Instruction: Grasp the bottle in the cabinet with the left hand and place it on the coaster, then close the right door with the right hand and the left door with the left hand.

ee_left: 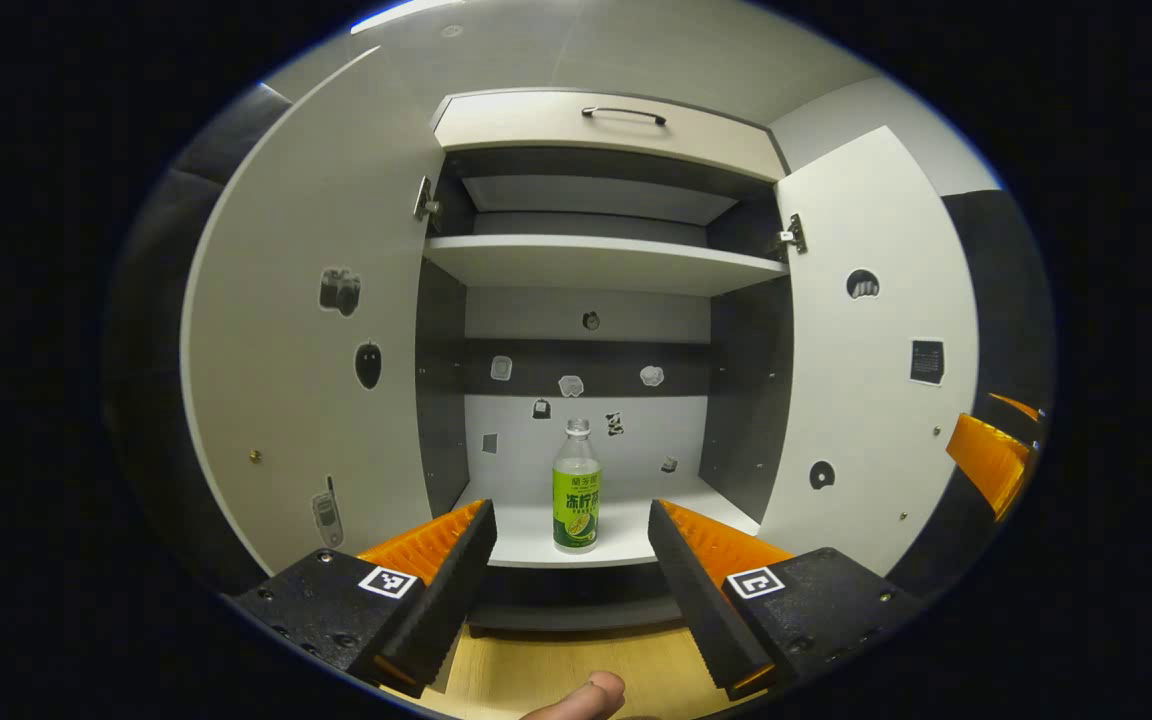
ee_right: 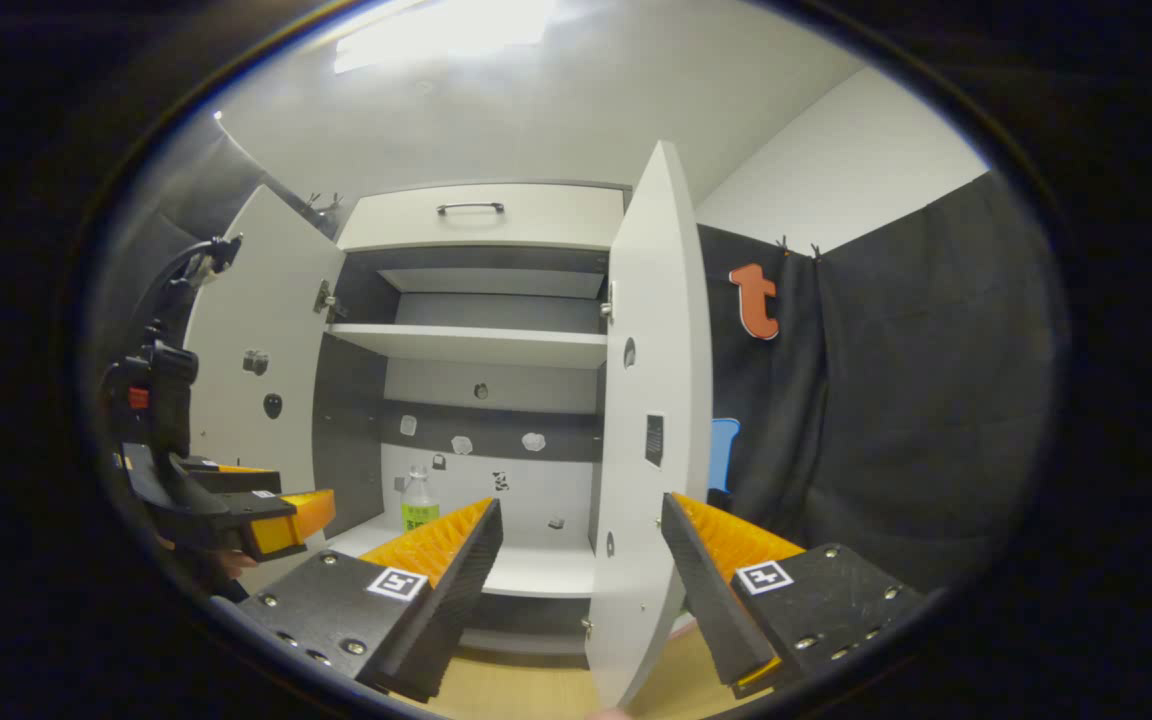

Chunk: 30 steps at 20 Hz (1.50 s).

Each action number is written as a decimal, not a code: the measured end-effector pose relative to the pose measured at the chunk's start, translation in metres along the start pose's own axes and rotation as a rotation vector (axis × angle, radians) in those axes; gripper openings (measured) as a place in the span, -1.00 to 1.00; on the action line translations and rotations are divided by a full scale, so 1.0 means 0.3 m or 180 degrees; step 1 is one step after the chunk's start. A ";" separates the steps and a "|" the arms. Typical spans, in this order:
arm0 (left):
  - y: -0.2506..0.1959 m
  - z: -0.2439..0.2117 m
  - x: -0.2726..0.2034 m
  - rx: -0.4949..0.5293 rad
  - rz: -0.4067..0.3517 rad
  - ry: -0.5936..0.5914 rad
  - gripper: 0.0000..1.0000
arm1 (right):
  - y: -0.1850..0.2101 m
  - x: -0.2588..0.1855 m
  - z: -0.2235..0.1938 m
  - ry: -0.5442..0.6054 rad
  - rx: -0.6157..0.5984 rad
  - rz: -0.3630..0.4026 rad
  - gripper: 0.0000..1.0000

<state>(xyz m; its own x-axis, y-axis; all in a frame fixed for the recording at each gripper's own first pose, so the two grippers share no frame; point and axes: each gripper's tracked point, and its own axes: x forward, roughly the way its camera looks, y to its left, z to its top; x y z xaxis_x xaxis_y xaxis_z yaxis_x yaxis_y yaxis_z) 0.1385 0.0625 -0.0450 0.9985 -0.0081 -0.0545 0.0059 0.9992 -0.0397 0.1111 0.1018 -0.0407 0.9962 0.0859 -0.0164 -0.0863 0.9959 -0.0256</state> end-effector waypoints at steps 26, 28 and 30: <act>-0.019 -0.271 0.809 0.0162 -0.0135 0.0166 0.94 | 0.073 0.074 -0.070 -0.0021 -0.0179 0.0190 0.92; -0.039 -0.282 0.820 0.0080 -0.0228 0.0210 0.94 | 0.063 0.045 -0.080 0.0024 -0.0221 0.0191 0.92; -0.059 -0.286 0.791 0.0015 -0.0322 0.0264 0.60 | 0.059 0.016 -0.075 0.0024 -0.0200 0.0213 0.93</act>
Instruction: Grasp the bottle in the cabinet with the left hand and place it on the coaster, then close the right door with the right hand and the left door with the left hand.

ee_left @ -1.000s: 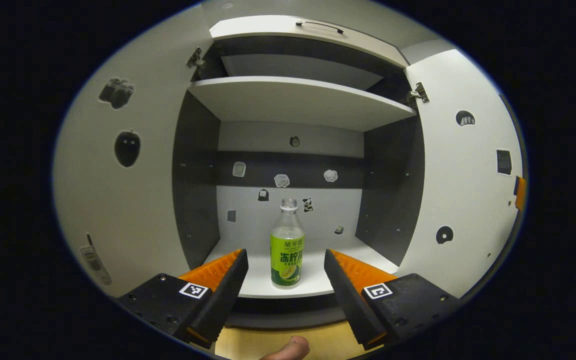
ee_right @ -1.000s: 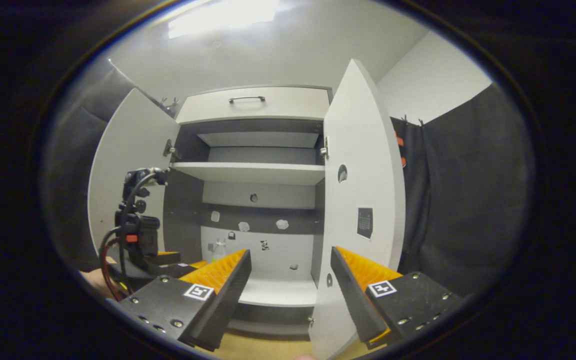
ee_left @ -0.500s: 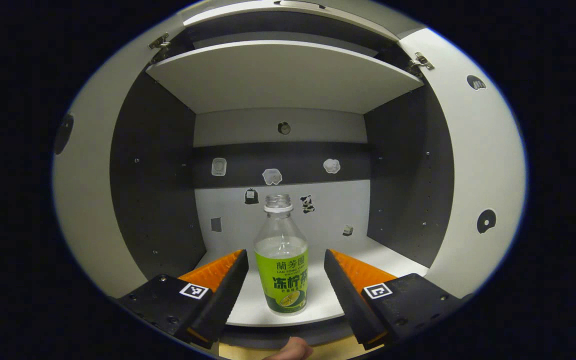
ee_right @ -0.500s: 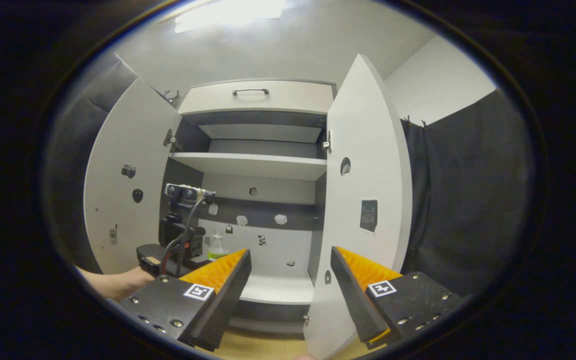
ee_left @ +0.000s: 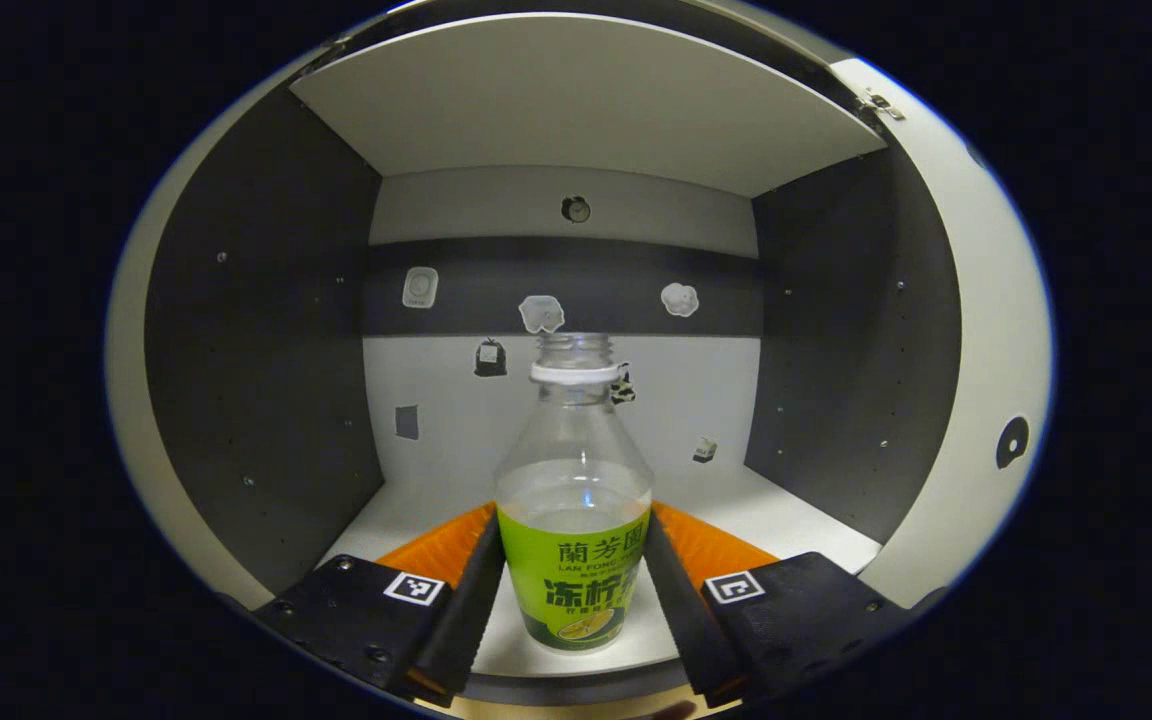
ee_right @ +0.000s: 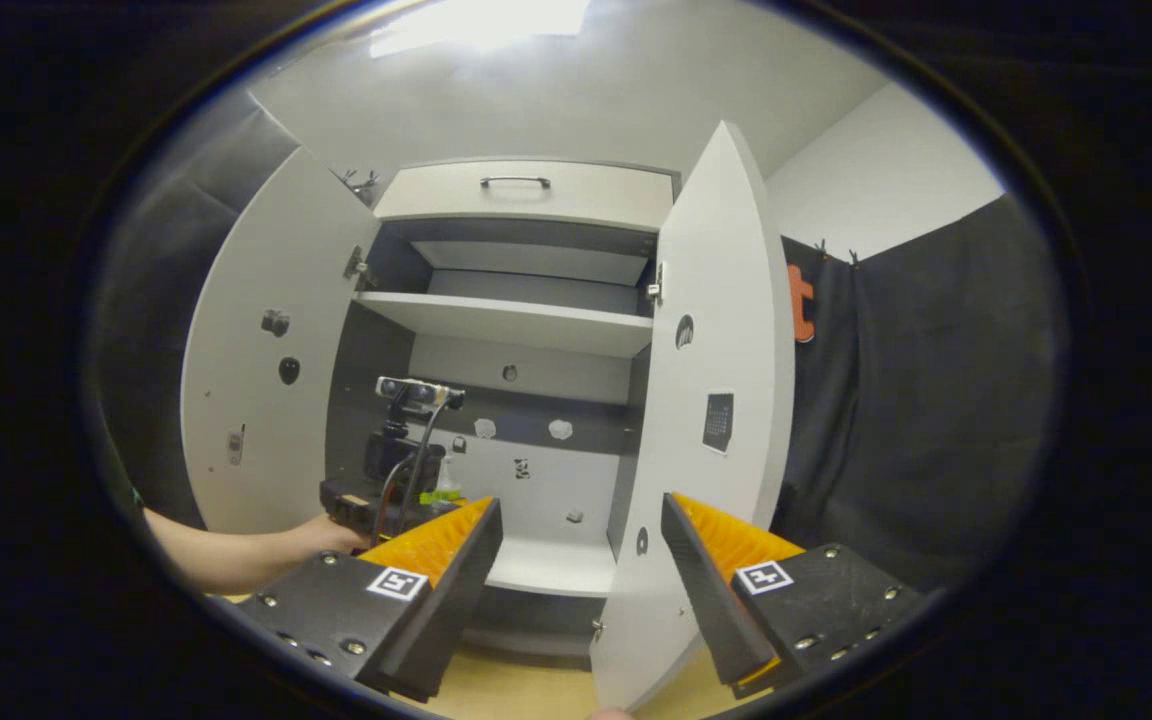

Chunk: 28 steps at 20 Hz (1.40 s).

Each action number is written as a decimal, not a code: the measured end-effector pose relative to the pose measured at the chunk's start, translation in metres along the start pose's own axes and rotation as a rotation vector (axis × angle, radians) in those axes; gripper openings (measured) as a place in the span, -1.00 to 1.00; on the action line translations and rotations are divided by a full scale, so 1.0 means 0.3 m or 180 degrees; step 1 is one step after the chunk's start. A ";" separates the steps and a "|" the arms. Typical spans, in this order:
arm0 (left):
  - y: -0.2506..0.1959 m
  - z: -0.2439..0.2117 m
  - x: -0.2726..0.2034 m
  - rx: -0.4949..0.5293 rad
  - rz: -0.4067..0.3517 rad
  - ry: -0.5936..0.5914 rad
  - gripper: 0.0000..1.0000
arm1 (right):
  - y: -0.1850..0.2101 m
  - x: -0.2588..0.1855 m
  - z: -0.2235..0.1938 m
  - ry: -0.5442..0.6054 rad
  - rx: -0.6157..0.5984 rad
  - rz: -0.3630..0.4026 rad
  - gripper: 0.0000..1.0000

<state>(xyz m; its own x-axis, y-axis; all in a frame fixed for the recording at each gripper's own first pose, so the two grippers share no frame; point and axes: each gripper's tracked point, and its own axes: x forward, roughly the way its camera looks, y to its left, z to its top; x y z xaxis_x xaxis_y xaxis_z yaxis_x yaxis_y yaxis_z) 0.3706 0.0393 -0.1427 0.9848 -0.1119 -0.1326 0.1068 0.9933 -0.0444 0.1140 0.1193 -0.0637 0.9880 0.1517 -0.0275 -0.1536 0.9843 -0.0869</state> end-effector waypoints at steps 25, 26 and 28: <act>-0.229 -0.212 -0.945 -0.0012 -0.0187 -0.0044 0.58 | -0.052 -0.448 0.044 -0.0115 0.0380 0.0283 0.92; -0.241 -0.252 -0.960 0.0041 -0.0204 -0.0028 0.58 | -0.051 -0.451 0.048 -0.0132 0.0421 0.0287 0.92; -0.281 -0.328 -0.986 0.0080 -0.0280 -0.0042 0.58 | -0.046 -0.458 0.052 -0.0144 0.0541 0.0304 0.92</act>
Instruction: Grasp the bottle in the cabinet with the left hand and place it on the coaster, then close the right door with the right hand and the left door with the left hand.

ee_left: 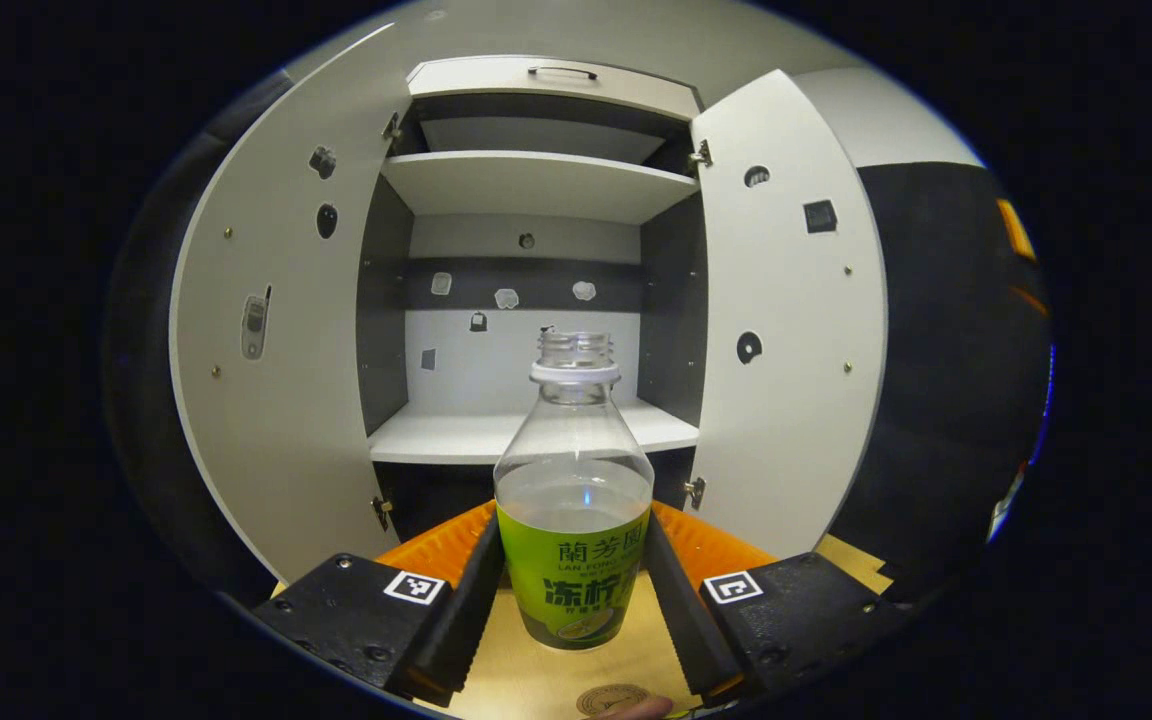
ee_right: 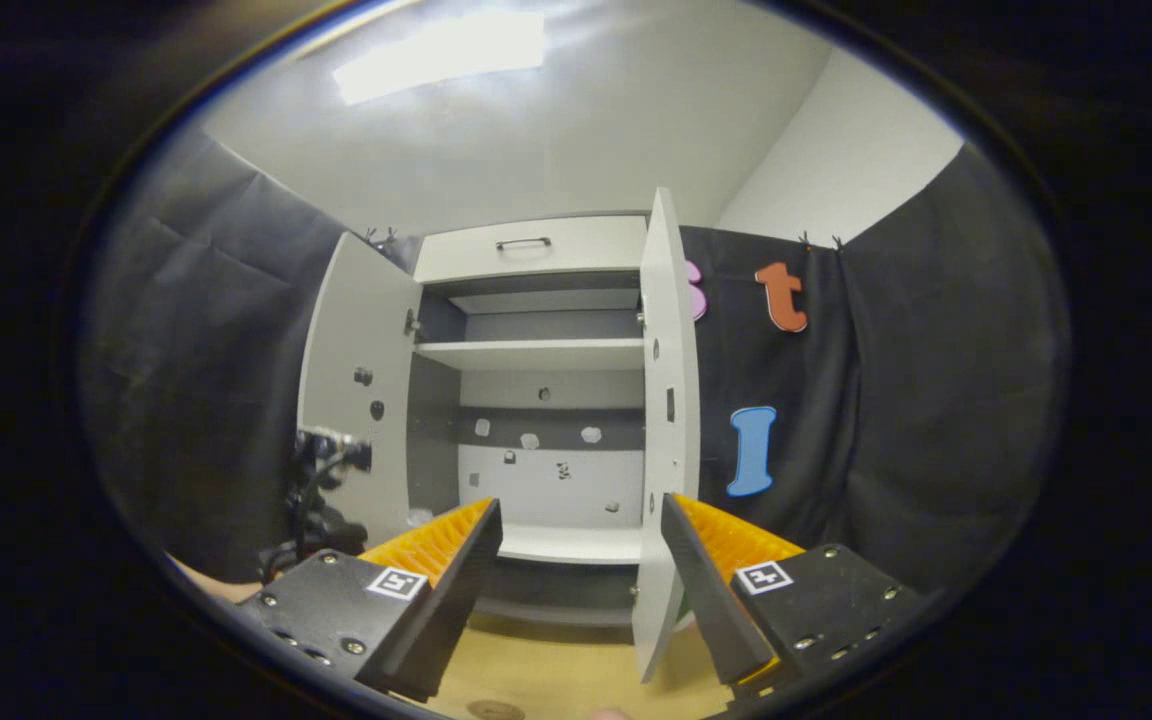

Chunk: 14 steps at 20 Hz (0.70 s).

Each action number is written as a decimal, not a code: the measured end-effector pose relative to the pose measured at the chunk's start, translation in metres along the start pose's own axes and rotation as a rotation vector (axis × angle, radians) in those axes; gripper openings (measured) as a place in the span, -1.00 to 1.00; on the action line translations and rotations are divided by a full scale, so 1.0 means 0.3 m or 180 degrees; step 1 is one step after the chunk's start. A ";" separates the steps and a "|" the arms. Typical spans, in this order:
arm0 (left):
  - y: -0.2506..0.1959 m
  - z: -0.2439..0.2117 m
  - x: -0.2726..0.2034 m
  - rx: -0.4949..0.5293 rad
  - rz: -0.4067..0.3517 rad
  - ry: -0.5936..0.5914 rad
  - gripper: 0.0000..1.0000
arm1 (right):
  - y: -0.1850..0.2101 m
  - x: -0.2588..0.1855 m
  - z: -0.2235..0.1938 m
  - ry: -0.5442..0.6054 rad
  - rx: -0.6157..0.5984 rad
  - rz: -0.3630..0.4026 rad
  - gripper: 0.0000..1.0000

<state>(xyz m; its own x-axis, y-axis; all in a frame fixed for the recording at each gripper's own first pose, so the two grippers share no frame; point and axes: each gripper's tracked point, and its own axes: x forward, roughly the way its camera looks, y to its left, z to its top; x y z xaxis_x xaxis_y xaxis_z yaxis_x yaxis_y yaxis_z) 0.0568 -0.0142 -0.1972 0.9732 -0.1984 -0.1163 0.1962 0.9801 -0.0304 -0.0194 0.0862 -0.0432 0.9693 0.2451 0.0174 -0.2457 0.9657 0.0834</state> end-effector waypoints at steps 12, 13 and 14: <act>-0.201 -0.611 -0.032 0.0060 -0.0436 0.0229 0.58 | -0.074 0.064 -0.004 -0.0054 0.0247 -0.0150 0.93; -0.208 -0.650 -0.034 0.0013 -0.0472 0.0280 0.59 | -0.083 0.072 -0.009 -0.0047 0.0245 -0.0175 0.92; -0.219 -0.685 -0.039 -0.0026 -0.0504 0.0328 0.58 | -0.086 0.080 -0.014 -0.0040 0.0237 -0.0185 0.93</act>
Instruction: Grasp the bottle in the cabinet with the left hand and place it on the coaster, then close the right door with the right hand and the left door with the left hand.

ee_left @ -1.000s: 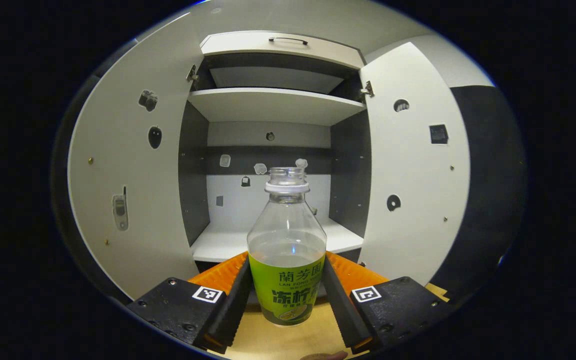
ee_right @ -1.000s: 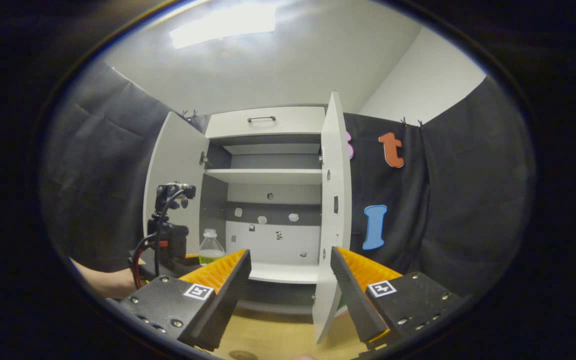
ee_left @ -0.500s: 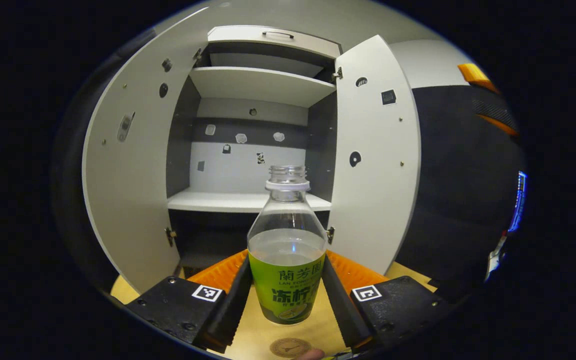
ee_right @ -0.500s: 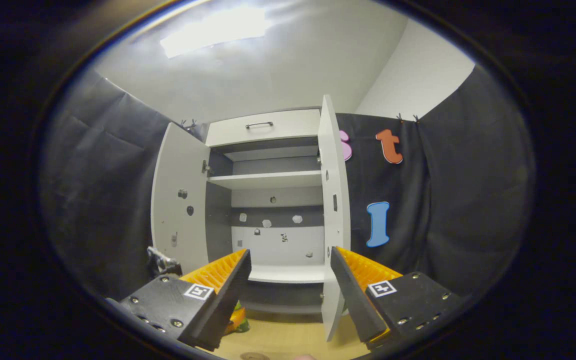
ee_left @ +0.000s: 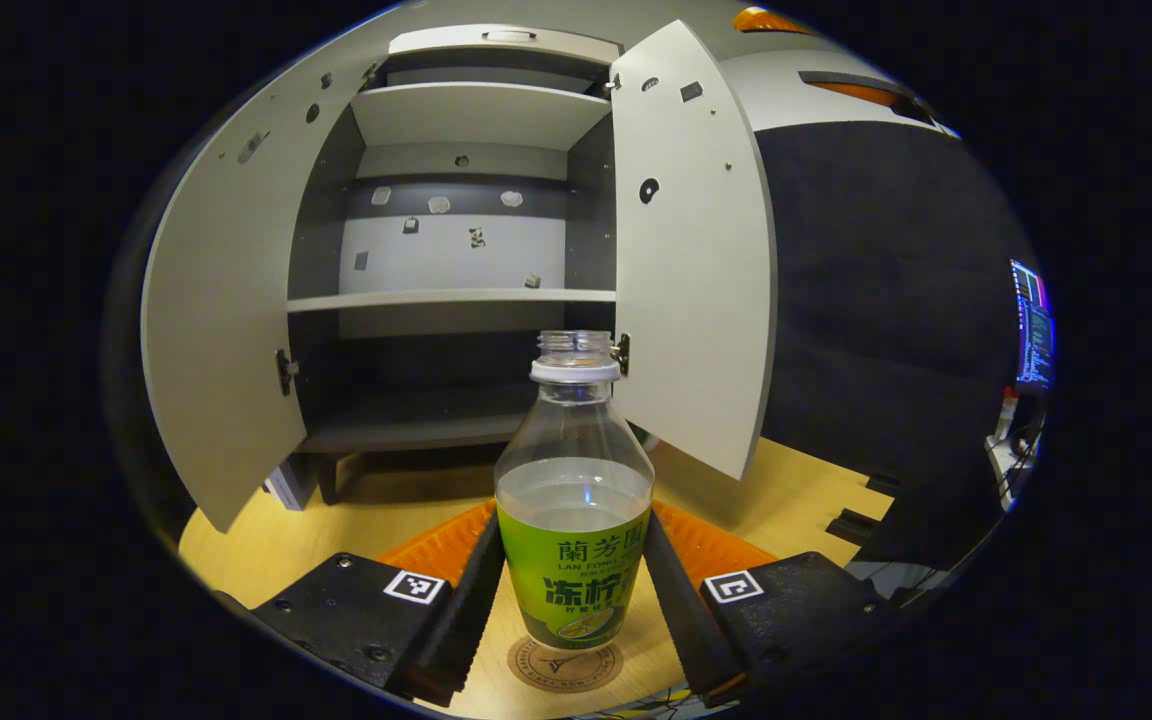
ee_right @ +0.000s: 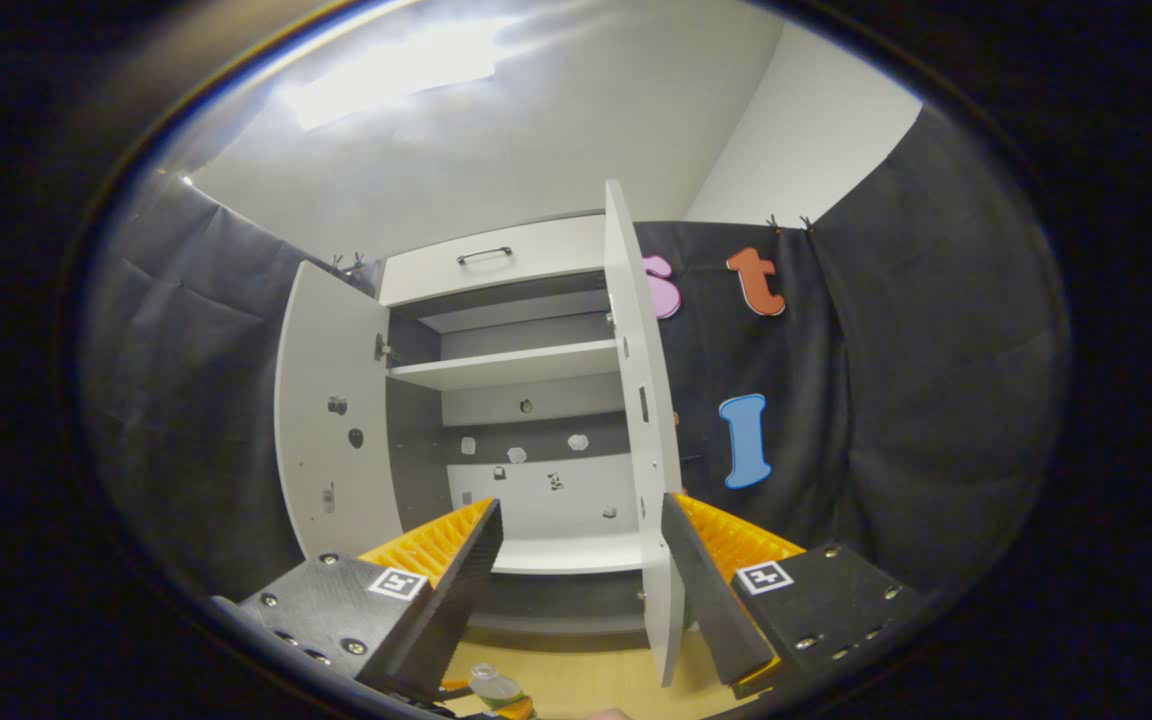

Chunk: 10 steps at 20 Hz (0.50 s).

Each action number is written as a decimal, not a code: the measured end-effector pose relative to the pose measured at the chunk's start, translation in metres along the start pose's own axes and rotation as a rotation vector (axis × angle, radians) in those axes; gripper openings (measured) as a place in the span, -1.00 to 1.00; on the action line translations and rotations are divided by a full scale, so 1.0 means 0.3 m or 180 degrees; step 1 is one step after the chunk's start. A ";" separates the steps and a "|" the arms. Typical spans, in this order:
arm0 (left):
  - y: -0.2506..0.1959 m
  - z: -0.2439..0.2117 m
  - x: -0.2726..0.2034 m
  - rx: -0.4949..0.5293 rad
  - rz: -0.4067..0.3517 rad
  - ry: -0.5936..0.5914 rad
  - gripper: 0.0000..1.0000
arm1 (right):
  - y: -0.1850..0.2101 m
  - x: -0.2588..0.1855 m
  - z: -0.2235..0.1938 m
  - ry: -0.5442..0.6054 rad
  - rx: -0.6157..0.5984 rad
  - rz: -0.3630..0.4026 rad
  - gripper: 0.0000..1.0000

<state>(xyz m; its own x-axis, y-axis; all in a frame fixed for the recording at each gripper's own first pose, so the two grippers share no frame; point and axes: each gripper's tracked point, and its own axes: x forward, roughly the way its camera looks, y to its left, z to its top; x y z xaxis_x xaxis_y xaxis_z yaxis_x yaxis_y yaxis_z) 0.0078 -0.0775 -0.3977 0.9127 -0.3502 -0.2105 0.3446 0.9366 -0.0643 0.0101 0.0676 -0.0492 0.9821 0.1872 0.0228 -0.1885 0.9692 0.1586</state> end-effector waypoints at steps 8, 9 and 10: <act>-0.026 -0.155 -0.011 0.0352 -0.0249 0.0176 0.60 | -0.055 0.014 -0.021 -0.0036 0.0104 0.0015 0.93; -0.019 -0.170 -0.012 0.0371 -0.0247 0.0198 0.61 | -0.079 0.017 -0.031 0.0004 0.0079 -0.0039 0.86; -0.014 -0.185 -0.009 0.0370 -0.0257 0.0238 0.60 | -0.098 0.020 -0.043 0.0047 0.0079 -0.0097 0.93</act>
<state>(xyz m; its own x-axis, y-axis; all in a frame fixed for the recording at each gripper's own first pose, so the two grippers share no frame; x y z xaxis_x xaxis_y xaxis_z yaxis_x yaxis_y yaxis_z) -0.0081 -0.0797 -0.4510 0.8635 -0.4184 -0.2815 0.4434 0.8959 0.0285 0.0213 0.0421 -0.0665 0.9871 0.1601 0.0029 -0.1579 0.9703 0.1834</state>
